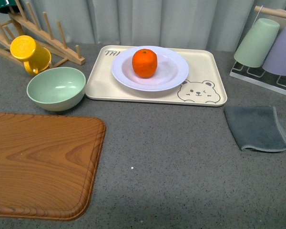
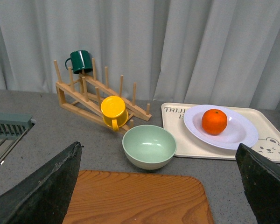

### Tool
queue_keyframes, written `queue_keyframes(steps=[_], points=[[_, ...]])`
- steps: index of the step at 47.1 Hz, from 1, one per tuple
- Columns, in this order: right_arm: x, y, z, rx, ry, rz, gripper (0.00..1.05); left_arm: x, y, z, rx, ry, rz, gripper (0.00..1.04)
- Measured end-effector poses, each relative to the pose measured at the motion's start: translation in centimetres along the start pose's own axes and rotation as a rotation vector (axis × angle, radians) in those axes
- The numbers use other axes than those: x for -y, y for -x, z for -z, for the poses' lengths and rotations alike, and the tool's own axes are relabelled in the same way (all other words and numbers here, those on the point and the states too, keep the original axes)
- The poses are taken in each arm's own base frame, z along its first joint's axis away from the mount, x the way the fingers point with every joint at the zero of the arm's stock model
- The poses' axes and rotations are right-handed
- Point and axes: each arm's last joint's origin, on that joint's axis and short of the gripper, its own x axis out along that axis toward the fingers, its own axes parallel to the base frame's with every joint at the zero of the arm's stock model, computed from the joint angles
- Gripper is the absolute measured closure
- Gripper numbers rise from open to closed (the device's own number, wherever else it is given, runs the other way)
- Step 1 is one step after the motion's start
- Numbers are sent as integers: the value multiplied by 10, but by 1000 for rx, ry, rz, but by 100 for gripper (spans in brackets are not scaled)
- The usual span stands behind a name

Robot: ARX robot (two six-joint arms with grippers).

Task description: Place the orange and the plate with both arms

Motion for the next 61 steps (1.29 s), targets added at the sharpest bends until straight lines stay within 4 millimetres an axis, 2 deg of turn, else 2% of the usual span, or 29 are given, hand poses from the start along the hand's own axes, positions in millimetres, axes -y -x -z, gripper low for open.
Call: queue_keyframes(steps=[34, 40, 48, 61], points=[[0, 21, 3, -5, 0, -3, 104, 0, 0, 0, 0, 0, 0, 6], [0, 21, 3, -6, 0, -3, 85, 0, 0, 0, 0, 0, 0, 6], [0, 21, 3, -5, 0, -3, 46, 0, 0, 0, 0, 0, 0, 6], [0, 21, 3, -5, -1, -3, 7, 0, 0, 0, 0, 0, 0, 6]])
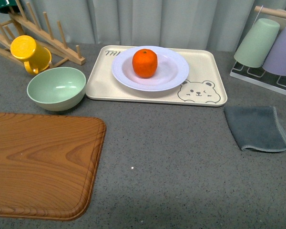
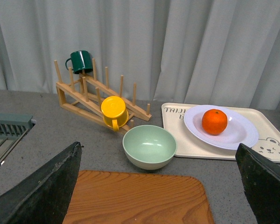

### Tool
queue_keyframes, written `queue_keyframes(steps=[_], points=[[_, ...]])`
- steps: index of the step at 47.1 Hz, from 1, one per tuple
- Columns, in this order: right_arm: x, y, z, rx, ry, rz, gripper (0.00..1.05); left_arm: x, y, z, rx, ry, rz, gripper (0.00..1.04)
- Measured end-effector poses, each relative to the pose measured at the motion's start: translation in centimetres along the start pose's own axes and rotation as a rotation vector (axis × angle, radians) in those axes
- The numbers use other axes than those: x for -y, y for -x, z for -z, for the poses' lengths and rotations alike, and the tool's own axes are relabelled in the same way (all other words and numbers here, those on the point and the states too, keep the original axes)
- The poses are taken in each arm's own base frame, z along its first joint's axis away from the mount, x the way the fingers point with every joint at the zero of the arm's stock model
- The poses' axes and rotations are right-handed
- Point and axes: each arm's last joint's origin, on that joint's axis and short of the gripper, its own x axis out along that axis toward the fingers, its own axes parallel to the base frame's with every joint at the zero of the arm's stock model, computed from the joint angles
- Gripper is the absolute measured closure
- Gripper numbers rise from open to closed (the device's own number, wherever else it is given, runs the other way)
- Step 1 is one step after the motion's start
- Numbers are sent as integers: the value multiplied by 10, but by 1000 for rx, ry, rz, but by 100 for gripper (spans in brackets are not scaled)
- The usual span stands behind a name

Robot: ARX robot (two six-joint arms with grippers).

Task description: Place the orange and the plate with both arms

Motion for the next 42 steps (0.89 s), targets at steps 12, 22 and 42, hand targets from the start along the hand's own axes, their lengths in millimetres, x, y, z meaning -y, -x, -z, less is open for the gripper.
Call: queue_keyframes(steps=[12, 22, 42], points=[[0, 0, 0, 0, 0, 0, 9, 0, 0, 0, 0, 0, 0, 6], [0, 0, 0, 0, 0, 0, 9, 0, 0, 0, 0, 0, 0, 6], [0, 0, 0, 0, 0, 0, 9, 0, 0, 0, 0, 0, 0, 6]])
